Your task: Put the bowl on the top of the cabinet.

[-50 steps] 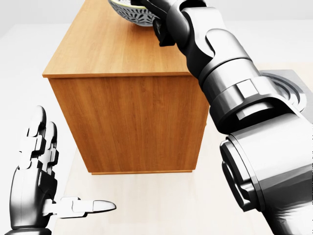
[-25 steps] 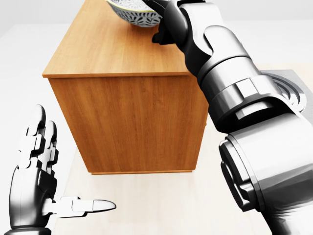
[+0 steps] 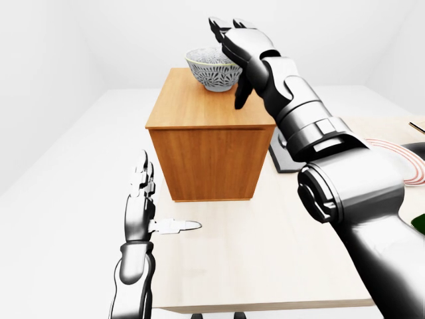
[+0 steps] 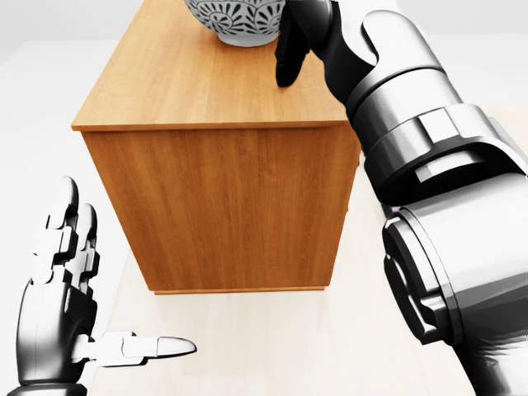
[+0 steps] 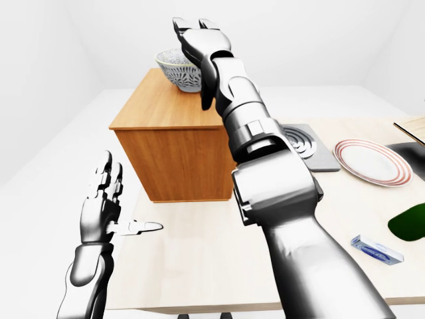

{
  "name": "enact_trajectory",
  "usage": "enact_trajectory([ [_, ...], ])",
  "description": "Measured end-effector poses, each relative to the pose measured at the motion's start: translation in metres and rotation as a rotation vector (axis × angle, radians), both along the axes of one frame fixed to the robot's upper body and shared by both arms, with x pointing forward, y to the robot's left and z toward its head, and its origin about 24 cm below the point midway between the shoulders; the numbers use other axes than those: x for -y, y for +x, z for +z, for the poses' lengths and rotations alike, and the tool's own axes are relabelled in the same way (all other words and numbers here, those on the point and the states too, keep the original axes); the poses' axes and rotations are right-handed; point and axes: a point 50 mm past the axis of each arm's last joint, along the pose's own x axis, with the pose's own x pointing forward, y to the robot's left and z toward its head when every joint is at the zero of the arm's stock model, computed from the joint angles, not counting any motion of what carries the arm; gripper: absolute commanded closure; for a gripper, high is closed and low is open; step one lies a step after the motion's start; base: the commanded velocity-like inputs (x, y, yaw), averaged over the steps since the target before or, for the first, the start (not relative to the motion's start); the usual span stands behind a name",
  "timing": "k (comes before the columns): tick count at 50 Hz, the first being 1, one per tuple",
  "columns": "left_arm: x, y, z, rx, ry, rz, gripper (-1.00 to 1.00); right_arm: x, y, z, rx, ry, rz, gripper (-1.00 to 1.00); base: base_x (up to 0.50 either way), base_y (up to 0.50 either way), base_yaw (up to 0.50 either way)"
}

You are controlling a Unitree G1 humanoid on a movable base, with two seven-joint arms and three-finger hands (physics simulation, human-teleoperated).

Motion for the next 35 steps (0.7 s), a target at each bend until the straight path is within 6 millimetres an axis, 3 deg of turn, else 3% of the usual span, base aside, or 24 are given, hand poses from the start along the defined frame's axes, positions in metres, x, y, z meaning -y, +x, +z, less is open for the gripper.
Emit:
enact_trajectory([
  [19,0.001,0.0,-0.001,-0.005,0.002,-0.004,-1.0,0.036,-0.01,0.057,0.063,-0.028,-0.095,-1.0,0.0,0.0,0.0],
  [35,0.001,0.002,-0.004,-0.015,0.001,-0.004,-1.0,0.087,-0.034,0.118,0.162,0.008,-0.217,-1.0,0.0,0.0,0.0],
])
